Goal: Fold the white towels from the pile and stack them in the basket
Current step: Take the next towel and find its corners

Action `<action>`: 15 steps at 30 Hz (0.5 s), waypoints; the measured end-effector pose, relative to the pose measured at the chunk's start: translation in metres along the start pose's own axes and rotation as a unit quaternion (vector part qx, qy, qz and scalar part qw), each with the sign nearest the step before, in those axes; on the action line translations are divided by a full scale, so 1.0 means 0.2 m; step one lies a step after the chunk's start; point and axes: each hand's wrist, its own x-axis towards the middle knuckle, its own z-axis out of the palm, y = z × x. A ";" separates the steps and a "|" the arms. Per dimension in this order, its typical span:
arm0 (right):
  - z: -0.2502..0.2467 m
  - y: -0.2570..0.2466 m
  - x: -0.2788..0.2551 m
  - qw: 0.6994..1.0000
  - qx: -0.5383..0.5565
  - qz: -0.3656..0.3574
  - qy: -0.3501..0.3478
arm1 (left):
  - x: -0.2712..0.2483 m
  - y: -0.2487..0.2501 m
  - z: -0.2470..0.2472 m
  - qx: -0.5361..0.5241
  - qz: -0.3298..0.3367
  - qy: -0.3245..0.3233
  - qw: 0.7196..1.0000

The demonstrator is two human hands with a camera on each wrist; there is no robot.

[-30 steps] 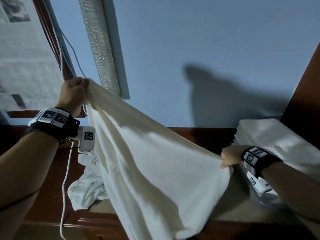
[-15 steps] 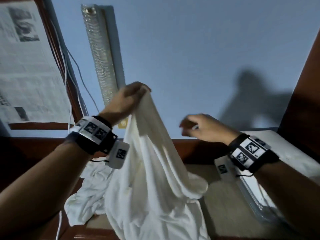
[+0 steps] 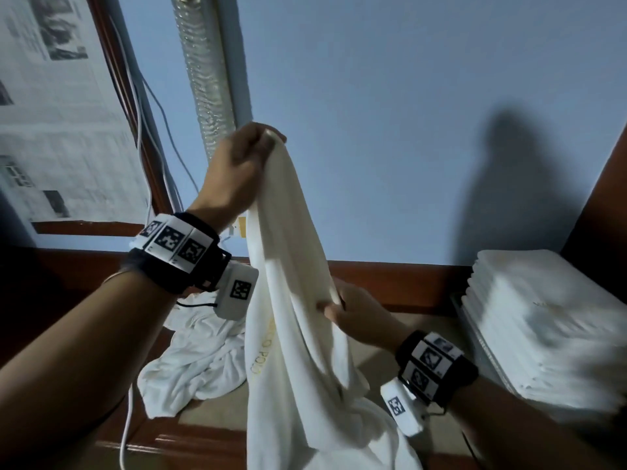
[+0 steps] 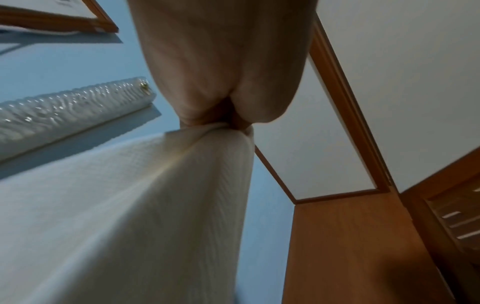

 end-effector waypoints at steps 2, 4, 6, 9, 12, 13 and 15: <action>0.07 0.17 -0.04 0.996 -0.014 0.085 -0.019 | 0.03 -0.06 -0.06 0.001 -0.012 0.019 1.000; 0.11 0.35 -0.10 0.986 -0.056 0.154 -0.043 | 0.05 -0.16 -0.12 0.001 -0.028 0.032 0.999; 0.09 0.50 -0.16 0.971 -0.073 0.216 -0.075 | 0.07 -0.27 -0.18 -0.003 -0.053 0.053 0.997; 0.00 0.71 -0.29 0.924 -0.173 0.286 -0.184 | 0.09 -0.42 -0.27 0.010 -0.103 0.112 0.988; -0.07 0.88 -0.34 0.875 -0.269 0.330 -0.229 | 0.09 -0.53 -0.35 0.043 -0.141 0.131 0.980; -0.12 0.89 -0.33 0.858 -0.314 0.348 -0.209 | 0.09 -0.56 -0.36 0.065 -0.145 0.119 0.980; -0.30 0.87 -0.30 0.846 -0.356 0.369 -0.148 | 0.09 -0.62 -0.36 0.114 -0.145 0.095 0.978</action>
